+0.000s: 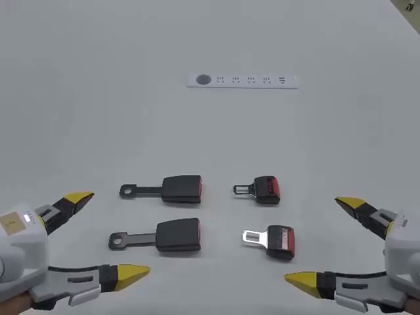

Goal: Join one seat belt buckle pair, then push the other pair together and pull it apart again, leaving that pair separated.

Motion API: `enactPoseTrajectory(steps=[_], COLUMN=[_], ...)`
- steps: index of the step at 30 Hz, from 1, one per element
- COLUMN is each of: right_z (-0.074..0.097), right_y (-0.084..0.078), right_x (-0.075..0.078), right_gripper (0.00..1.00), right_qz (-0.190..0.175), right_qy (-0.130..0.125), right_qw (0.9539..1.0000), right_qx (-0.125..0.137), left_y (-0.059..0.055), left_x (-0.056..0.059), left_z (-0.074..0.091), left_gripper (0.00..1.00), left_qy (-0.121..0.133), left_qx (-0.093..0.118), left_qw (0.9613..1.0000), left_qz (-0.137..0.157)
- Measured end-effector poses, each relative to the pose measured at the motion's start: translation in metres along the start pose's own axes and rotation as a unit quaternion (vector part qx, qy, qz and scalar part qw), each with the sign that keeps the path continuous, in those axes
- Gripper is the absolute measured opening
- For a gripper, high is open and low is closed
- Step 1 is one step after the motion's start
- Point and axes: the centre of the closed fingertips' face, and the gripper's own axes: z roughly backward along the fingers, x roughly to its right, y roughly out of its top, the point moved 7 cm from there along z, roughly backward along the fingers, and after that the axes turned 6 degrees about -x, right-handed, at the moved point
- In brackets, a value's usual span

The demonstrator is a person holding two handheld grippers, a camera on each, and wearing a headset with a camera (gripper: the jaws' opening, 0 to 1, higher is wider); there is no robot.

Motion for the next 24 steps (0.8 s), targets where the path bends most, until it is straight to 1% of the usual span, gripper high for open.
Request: enactPoseTrajectory(steps=[15,19,24], right_z=[0.0013,0.0008,-0.0015], right_y=[-0.0011,-0.0007,-0.0006], right_x=[0.0024,0.004,0.0061], right_gripper=[0.99,0.99,0.96], right_qz=[0.001,0.003,0.017], right_qy=[0.001,0.003,0.008], right_qw=[1.0,1.0,0.9998], right_qx=[-0.003,-0.005,-0.01], left_y=[0.0011,0.0022,0.0017], left_x=[0.0016,0.0029,0.0026], left_z=[-0.0022,-0.0044,-0.0076], left_gripper=[0.99,0.97,0.94], left_qy=[-0.004,-0.009,-0.016], left_qx=[-0.006,-0.012,-0.022], left_qw=[1.0,0.9998,0.9994], left_qz=[-0.007,-0.011,-0.02])
